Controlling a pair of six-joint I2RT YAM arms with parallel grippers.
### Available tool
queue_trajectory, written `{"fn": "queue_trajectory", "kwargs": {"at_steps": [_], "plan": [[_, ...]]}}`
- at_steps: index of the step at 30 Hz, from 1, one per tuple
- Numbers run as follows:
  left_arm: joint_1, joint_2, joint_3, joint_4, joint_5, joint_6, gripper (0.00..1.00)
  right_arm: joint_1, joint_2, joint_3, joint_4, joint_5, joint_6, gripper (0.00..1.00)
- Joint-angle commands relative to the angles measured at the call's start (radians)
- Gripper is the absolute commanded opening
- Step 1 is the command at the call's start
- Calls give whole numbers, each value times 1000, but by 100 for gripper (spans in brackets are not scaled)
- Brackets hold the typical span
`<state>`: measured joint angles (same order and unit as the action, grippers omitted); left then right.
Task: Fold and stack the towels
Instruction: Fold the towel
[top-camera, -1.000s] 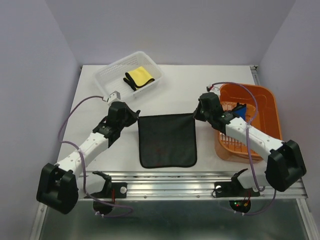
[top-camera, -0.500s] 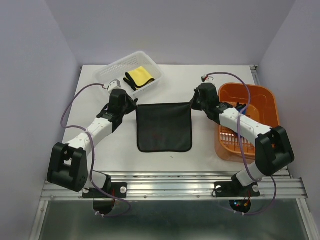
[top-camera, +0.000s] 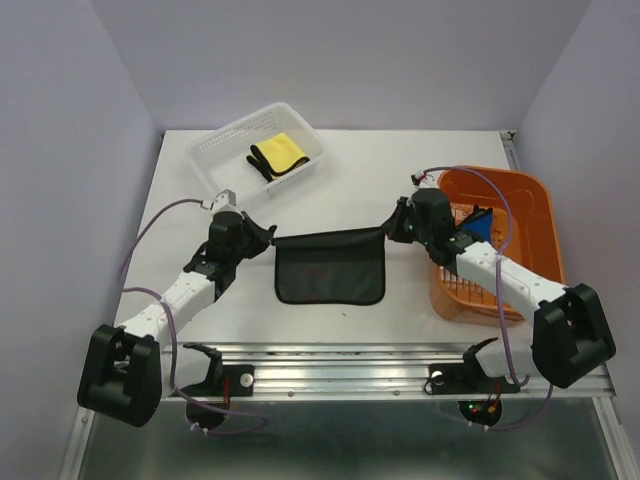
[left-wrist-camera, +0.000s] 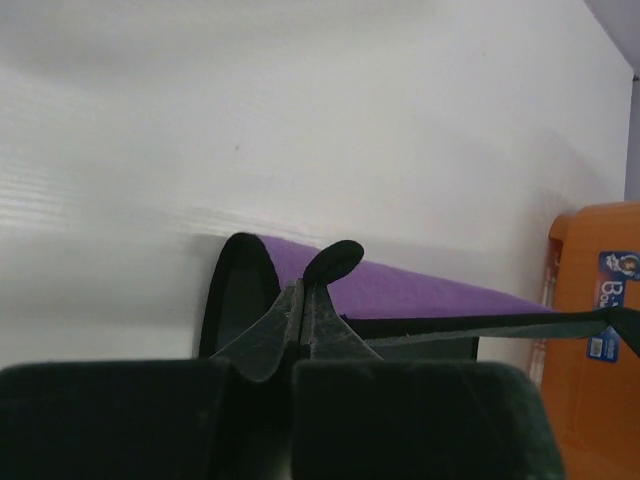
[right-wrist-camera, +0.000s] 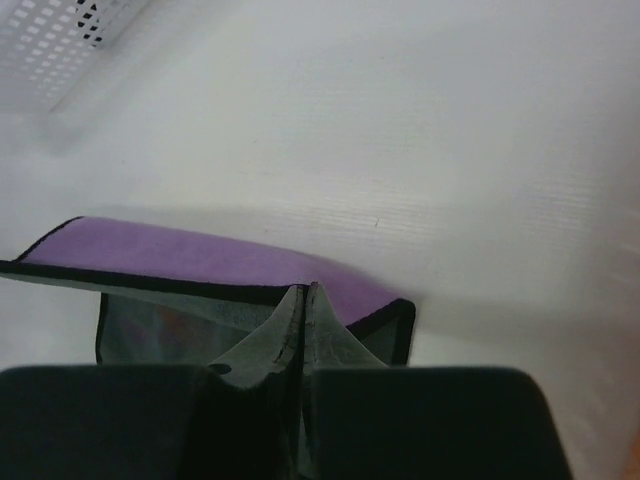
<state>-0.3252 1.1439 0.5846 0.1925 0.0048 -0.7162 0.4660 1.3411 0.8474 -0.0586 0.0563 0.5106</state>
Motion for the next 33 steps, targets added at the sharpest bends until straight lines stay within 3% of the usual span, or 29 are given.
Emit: {"fn": "queue_trajectory", "kwargs": {"at_steps": [1,14,33], "plan": [[3,-47,-83,45,50,-26,0,8,-54,-85,57,-50,17,1],[-35,-233,-224,-22,41,-60,0,75,-186,-194,28,-52,49,1],[-75,-217,-299,-45,-29,-117,0,135,-235,-297,-27,-37,34,1]]}}
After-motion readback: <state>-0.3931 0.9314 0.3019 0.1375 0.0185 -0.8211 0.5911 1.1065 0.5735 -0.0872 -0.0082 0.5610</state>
